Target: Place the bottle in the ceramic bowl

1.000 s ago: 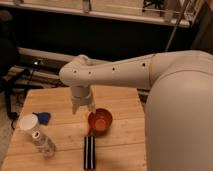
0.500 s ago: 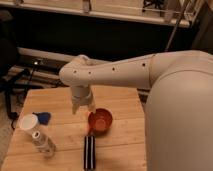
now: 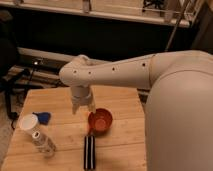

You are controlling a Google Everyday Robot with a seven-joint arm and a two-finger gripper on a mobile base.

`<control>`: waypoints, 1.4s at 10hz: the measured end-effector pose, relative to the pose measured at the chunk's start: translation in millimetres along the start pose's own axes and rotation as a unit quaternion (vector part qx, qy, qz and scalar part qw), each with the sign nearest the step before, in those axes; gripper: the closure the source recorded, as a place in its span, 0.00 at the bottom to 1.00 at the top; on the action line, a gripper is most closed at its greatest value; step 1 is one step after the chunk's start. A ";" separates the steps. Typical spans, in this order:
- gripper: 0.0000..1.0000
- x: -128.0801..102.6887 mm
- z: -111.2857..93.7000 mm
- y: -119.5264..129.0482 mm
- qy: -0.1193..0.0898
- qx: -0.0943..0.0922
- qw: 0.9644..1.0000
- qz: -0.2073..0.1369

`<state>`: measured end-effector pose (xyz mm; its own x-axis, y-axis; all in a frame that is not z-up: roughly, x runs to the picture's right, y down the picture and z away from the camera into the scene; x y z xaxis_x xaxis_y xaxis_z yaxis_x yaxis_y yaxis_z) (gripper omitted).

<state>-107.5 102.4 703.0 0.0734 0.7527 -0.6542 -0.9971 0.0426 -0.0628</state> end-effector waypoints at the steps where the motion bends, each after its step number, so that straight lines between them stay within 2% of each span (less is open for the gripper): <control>1: 0.35 0.7 -0.7 1.3 0.001 -0.001 1.000 -0.004; 2: 0.35 4.1 -4.2 10.7 0.003 -0.001 1.000 -0.022; 3: 0.35 13.2 -15.0 39.3 0.002 -0.004 0.998 -0.067; 4: 0.35 22.6 -24.4 66.7 0.002 -0.005 0.994 -0.109; 6: 0.35 37.3 -39.6 106.6 0.001 -0.003 0.986 -0.167; 8: 0.35 59.9 -51.6 149.3 -0.001 0.005 0.974 -0.226; 10: 0.35 74.3 -52.8 171.2 -0.004 0.015 0.966 -0.257; 11: 0.35 84.6 -49.7 184.5 -0.004 0.025 0.961 -0.275; 14: 0.35 101.9 -33.0 199.5 0.001 0.038 0.955 -0.294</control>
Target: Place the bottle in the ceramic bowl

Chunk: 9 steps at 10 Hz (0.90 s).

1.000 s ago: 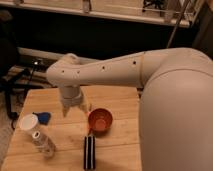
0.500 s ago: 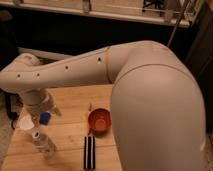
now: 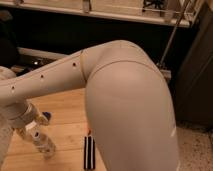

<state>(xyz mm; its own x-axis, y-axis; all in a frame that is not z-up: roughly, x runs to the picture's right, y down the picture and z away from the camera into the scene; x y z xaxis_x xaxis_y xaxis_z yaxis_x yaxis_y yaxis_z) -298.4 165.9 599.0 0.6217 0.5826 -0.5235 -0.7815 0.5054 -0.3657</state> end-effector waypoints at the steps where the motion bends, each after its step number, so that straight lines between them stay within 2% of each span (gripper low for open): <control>1: 0.36 2.1 7.2 7.8 0.003 -0.001 1.000 -0.005; 2: 0.40 4.5 14.9 13.3 0.008 -0.003 1.000 -0.008; 4: 0.60 9.6 31.8 20.9 0.024 -0.009 1.000 -0.011; 6: 0.80 11.2 40.4 24.6 0.032 -0.012 0.999 -0.012; 8: 0.98 7.4 38.4 19.8 0.026 -0.021 0.999 -0.001; 9: 1.00 5.0 29.3 6.5 0.015 -0.025 0.999 0.013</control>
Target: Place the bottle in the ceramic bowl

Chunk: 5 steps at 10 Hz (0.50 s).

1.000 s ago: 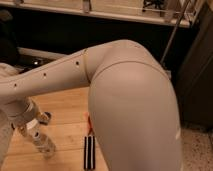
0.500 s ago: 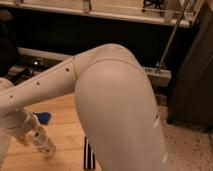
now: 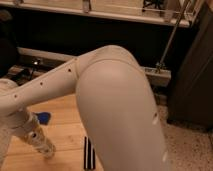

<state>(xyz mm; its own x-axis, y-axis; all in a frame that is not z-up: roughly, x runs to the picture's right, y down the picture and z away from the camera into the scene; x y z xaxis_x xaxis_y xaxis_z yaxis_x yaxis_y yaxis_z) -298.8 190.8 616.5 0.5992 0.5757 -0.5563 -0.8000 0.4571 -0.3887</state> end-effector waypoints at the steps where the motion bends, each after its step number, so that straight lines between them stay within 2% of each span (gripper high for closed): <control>1: 1.00 -1.7 -14.2 -21.2 -0.014 -0.006 1.000 0.021; 2: 1.00 -1.9 -34.8 -53.6 -0.032 -0.015 0.998 0.051; 3: 1.00 1.2 -63.1 -102.5 -0.054 -0.023 0.994 0.095; 5: 1.00 8.9 -96.9 -168.7 -0.079 -0.035 0.985 0.150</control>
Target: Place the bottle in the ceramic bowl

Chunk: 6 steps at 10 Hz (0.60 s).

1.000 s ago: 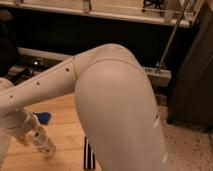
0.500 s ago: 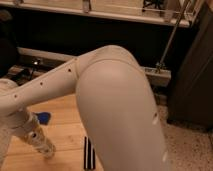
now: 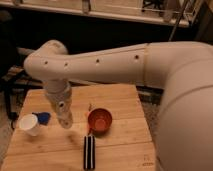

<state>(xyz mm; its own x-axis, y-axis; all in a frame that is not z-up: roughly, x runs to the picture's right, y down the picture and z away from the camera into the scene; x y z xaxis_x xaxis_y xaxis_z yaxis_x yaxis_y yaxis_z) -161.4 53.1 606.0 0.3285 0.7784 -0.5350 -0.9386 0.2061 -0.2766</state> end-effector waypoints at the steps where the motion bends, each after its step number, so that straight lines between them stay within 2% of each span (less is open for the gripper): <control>1: 1.00 -6.8 -16.1 -33.0 -0.009 -0.008 0.999 0.029; 2: 1.00 -13.0 -27.0 -73.0 -0.014 -0.022 0.997 0.069; 4: 1.00 -15.7 -27.8 -113.8 -0.009 -0.037 0.993 0.114; 6: 1.00 -11.0 -14.3 -147.6 0.009 -0.033 0.989 0.147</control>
<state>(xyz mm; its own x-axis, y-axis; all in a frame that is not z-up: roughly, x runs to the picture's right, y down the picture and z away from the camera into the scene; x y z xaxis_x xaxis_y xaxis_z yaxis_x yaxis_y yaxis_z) -25.0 5.7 641.3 0.0448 0.7876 -0.6146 -0.9850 -0.0676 -0.1585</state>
